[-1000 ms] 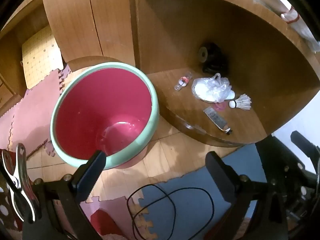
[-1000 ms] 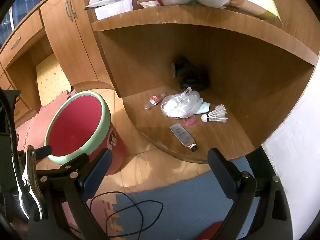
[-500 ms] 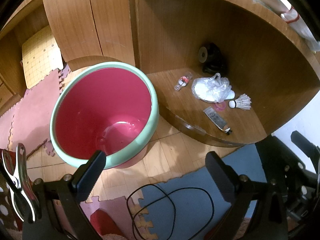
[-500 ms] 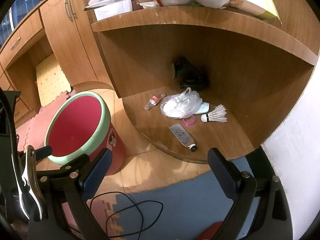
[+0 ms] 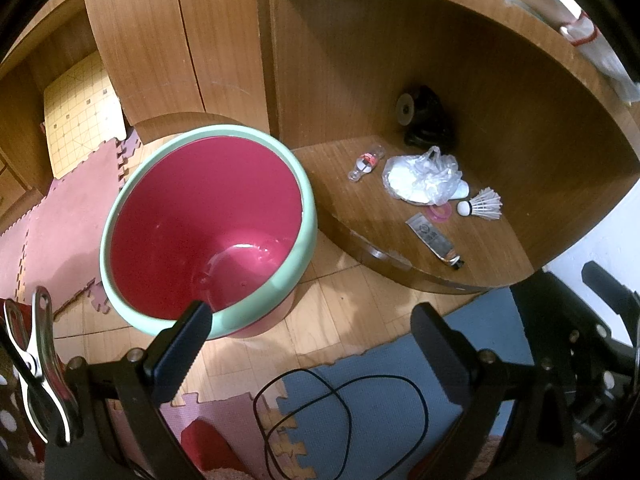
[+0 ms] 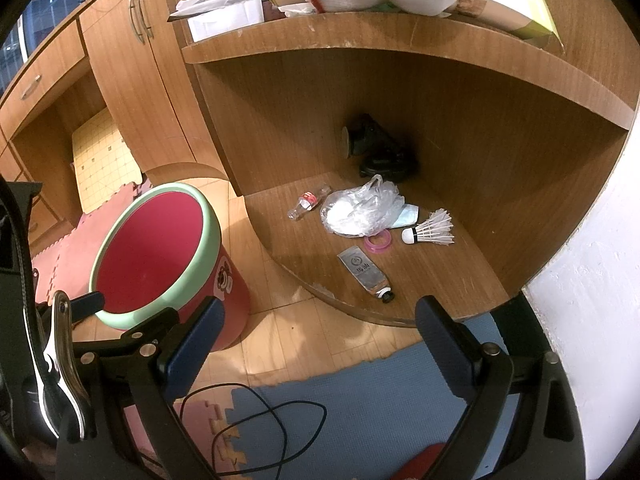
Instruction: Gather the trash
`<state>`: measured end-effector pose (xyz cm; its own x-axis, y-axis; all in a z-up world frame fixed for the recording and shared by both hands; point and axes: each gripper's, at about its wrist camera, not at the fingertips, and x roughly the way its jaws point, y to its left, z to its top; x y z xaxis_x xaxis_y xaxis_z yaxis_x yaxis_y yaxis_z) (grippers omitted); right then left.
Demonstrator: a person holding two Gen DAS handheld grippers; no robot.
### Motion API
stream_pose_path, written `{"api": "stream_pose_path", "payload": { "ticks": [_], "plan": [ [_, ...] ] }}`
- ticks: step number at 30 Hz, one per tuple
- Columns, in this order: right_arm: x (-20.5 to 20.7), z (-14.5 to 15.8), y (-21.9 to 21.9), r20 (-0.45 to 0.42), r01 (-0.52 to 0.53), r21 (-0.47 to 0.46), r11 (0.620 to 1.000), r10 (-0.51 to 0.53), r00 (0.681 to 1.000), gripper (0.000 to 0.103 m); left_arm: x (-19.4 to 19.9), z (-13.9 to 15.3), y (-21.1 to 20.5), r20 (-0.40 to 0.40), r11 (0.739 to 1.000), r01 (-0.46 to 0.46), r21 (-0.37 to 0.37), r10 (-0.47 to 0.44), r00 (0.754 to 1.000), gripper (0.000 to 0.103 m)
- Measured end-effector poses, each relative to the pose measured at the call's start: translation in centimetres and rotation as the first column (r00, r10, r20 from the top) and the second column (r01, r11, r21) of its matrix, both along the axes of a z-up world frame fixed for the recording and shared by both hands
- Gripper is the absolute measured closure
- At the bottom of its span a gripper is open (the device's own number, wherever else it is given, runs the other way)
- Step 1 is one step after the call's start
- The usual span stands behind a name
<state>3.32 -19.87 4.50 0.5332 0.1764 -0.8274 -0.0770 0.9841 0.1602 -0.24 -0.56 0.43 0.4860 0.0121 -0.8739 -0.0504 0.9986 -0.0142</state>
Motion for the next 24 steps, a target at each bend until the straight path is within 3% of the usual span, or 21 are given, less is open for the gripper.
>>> {"api": "stream_pose_path", "payload": {
  "ticks": [24],
  "plan": [
    [-0.23,-0.07,0.08,0.003,0.001,0.004,1.000,-0.001,1.000,0.005,-0.04,-0.01,-0.03,0.002,1.000,-0.001,0.001,0.001,1.000,0.002]
  ]
}}
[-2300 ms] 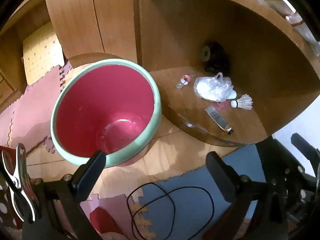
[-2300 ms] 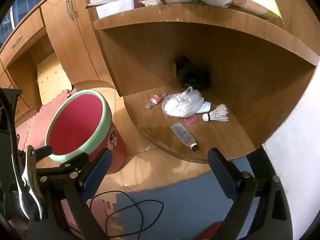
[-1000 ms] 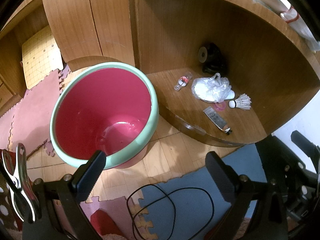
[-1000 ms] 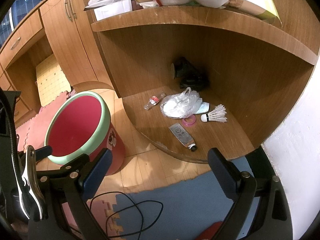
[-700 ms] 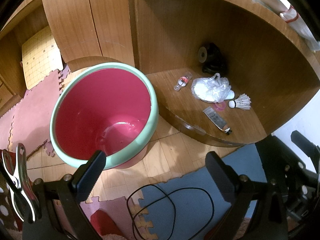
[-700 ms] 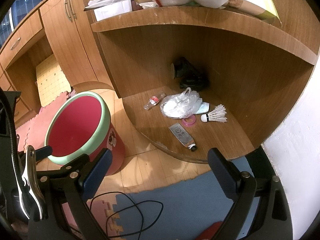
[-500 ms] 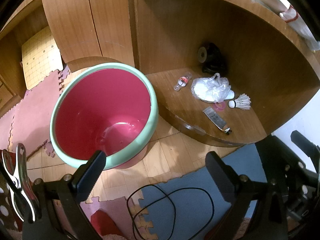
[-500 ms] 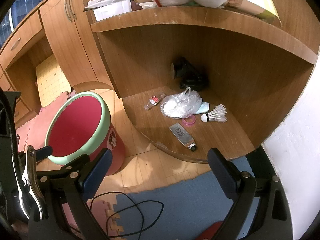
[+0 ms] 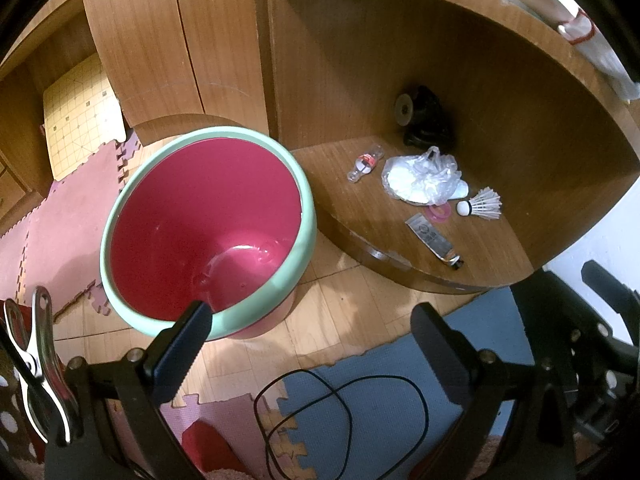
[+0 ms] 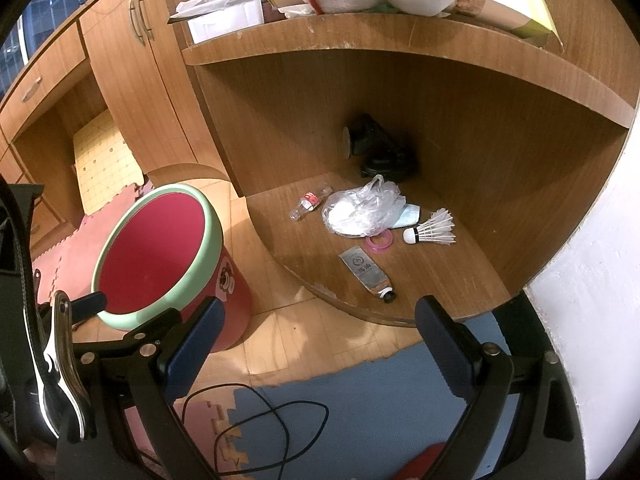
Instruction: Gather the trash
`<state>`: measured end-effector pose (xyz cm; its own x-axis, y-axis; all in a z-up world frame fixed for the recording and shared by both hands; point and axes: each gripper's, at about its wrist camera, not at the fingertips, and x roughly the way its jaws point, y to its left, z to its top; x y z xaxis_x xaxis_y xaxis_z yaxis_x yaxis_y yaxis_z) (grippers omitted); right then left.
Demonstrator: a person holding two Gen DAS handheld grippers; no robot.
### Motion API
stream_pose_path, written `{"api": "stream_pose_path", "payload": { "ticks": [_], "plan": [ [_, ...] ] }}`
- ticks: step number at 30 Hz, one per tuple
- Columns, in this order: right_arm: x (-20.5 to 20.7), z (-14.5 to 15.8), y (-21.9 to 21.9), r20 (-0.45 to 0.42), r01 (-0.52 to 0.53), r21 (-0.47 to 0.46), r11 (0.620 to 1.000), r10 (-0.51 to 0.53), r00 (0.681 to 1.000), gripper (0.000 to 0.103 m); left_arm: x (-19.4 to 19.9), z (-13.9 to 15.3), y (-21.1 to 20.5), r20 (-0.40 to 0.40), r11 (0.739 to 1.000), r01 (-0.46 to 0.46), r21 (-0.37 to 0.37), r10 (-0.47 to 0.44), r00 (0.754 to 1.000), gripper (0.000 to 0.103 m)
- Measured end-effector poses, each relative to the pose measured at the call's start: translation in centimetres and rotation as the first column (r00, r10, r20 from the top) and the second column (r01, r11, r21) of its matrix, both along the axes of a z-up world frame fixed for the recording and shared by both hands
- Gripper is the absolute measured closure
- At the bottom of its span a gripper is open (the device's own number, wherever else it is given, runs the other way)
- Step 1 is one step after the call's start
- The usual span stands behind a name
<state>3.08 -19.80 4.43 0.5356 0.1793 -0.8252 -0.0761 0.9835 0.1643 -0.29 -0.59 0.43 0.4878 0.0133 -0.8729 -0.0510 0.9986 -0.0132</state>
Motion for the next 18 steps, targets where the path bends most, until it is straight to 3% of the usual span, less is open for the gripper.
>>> {"api": "stream_pose_path", "payload": {
  "ticks": [18],
  "plan": [
    [-0.18,0.02,0.01,0.001,0.000,0.001,1.000,0.000,1.000,0.005,0.13,0.20,-0.12,0.002,1.000,0.001,0.001,-0.001,1.000,0.001]
  ]
}}
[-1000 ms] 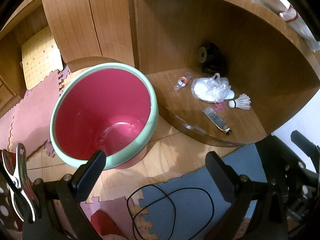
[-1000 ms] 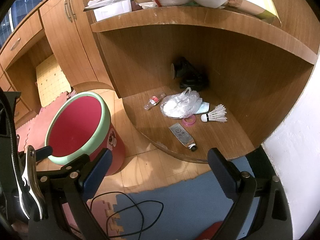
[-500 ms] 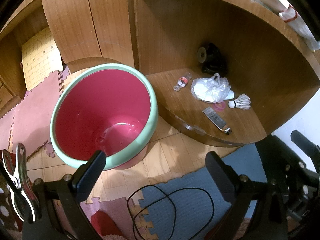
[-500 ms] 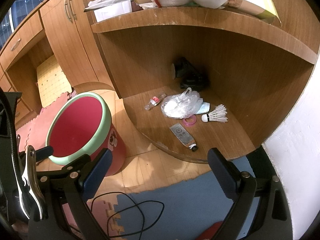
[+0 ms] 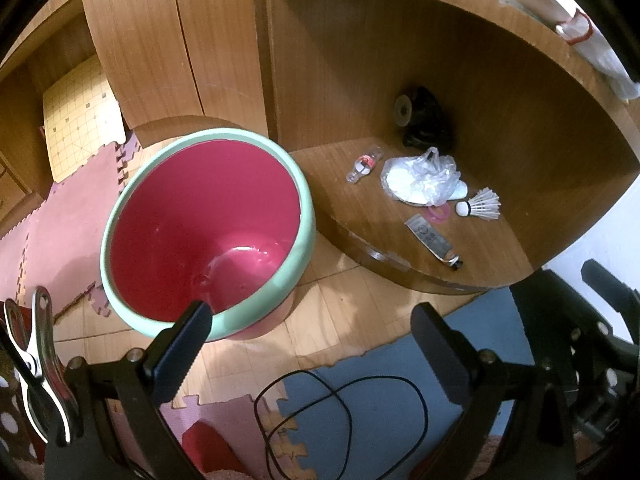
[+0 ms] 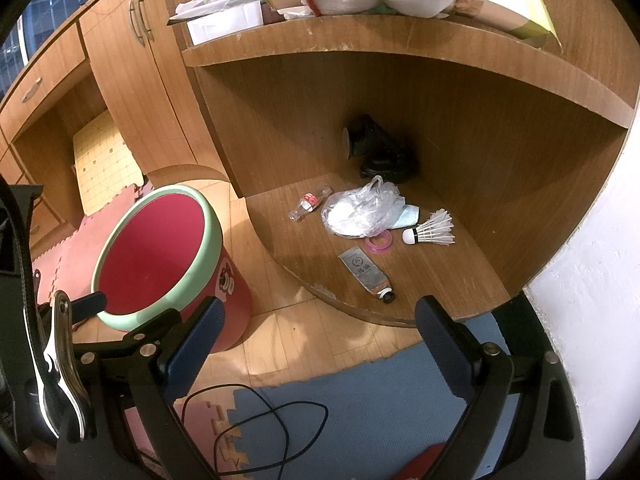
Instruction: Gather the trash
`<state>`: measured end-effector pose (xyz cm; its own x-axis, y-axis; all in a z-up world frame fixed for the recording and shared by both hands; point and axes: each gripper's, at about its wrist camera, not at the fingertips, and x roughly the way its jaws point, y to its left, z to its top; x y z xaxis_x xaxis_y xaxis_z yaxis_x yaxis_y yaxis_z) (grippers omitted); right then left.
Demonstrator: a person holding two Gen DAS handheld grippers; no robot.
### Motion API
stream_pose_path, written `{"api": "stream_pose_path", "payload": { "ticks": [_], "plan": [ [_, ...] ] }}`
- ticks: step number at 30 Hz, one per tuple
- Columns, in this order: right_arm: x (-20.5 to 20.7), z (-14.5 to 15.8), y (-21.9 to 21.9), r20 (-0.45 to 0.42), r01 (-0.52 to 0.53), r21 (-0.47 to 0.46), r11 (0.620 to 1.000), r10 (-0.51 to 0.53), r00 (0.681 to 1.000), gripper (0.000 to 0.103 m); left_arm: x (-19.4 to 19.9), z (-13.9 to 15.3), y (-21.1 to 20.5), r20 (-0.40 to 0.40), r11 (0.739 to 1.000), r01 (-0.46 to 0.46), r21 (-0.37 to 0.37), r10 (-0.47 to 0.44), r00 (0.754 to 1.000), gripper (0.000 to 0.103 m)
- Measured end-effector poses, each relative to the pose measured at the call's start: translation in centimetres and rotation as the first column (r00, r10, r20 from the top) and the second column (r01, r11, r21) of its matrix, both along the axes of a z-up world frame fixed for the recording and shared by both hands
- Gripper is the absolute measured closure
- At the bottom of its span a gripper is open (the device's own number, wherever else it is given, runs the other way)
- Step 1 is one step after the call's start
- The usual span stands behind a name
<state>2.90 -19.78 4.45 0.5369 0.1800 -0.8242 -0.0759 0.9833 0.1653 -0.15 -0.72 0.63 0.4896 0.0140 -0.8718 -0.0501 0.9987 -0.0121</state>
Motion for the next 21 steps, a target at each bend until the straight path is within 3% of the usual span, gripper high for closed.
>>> {"api": "stream_pose_path", "payload": {
  "ticks": [11,21],
  "plan": [
    [0.3,0.0,0.0,0.005,-0.002,0.003,1.000,0.002,1.000,0.005,0.4,0.3,-0.1,0.009,1.000,0.002,0.003,-0.002,1.000,0.002],
    [-0.2,2.1,0.0,0.035,-0.006,0.021,1.000,0.005,0.999,0.005,-0.2,1.6,-0.3,0.053,1.000,0.022,-0.003,-0.022,0.998,0.002]
  ]
}}
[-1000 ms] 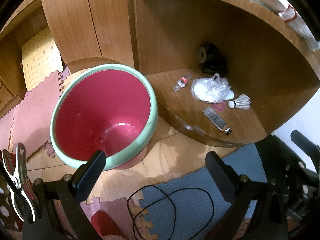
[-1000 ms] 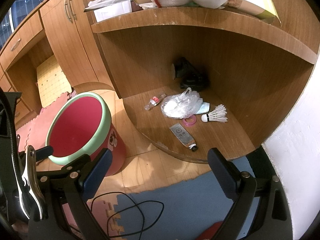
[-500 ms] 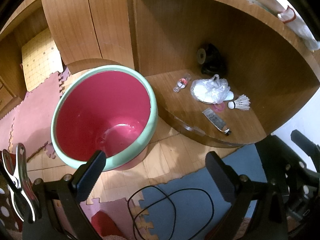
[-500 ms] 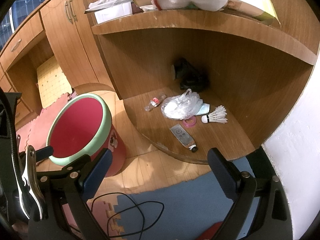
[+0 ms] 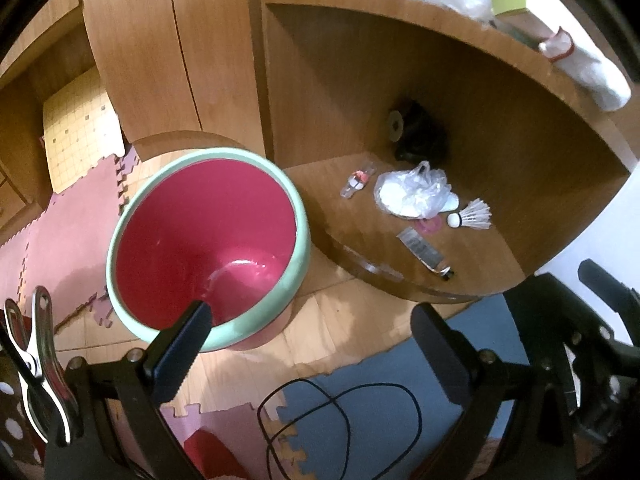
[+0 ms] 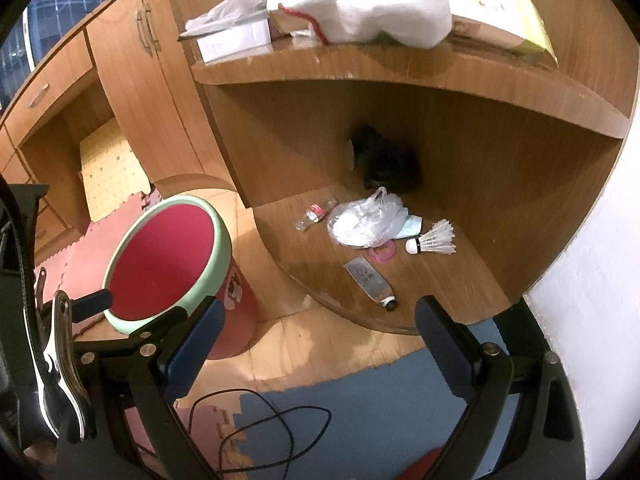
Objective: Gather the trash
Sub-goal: 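Grasp white cloth with right tool while left tool grasps white plastic bag on shelf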
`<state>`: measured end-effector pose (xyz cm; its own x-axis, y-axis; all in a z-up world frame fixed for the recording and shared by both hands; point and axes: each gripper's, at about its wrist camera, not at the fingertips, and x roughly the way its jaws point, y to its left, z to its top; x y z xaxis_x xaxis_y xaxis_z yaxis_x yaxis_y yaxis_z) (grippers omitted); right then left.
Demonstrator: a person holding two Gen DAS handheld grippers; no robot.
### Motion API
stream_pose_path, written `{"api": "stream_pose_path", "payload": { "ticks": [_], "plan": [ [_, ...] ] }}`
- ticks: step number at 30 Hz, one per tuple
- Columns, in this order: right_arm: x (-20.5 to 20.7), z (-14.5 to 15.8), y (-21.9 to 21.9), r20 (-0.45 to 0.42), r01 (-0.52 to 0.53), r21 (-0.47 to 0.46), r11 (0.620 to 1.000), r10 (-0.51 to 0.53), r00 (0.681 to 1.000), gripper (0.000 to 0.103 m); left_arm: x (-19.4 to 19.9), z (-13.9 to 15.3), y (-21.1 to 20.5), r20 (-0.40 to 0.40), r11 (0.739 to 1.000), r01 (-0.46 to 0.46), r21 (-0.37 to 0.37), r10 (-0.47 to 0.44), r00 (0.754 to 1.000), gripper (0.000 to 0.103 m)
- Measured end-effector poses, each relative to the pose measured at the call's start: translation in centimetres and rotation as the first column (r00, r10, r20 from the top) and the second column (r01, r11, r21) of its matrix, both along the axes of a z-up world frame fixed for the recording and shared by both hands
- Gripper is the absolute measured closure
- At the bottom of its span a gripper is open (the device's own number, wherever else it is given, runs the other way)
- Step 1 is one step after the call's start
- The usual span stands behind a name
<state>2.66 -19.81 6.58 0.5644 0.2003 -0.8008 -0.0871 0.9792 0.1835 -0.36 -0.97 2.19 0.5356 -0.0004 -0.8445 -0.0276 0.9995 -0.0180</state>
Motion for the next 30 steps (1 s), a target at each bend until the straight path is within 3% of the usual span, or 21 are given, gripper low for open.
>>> {"api": "stream_pose_path", "payload": {
  "ticks": [12,20,25,30],
  "plan": [
    [-1.0,3.7,-1.2,0.109,0.014,-0.005,1.000,-0.013,0.994,0.005,-1.5,2.8,0.5,0.042,0.999,-0.010,-0.034,0.011,0.999,0.001],
    [-0.7,8.0,-3.4,0.203,0.059,0.018,0.998,-0.062,0.977,0.005,-1.6,5.6,1.0,0.050,0.998,-0.036,-0.054,0.039,0.998,0.001],
    [0.9,10.3,-4.2,0.249,0.073,0.029,0.997,-0.078,0.965,0.005,-1.3,8.2,0.7,0.081,0.999,-0.027,-0.039,0.031,0.996,0.001],
    [3.9,11.2,-4.7,0.257,0.070,0.014,0.997,-0.072,0.964,0.012,-0.4,10.6,0.1,0.108,0.999,-0.005,-0.043,0.010,0.994,0.001]
  ]
}}
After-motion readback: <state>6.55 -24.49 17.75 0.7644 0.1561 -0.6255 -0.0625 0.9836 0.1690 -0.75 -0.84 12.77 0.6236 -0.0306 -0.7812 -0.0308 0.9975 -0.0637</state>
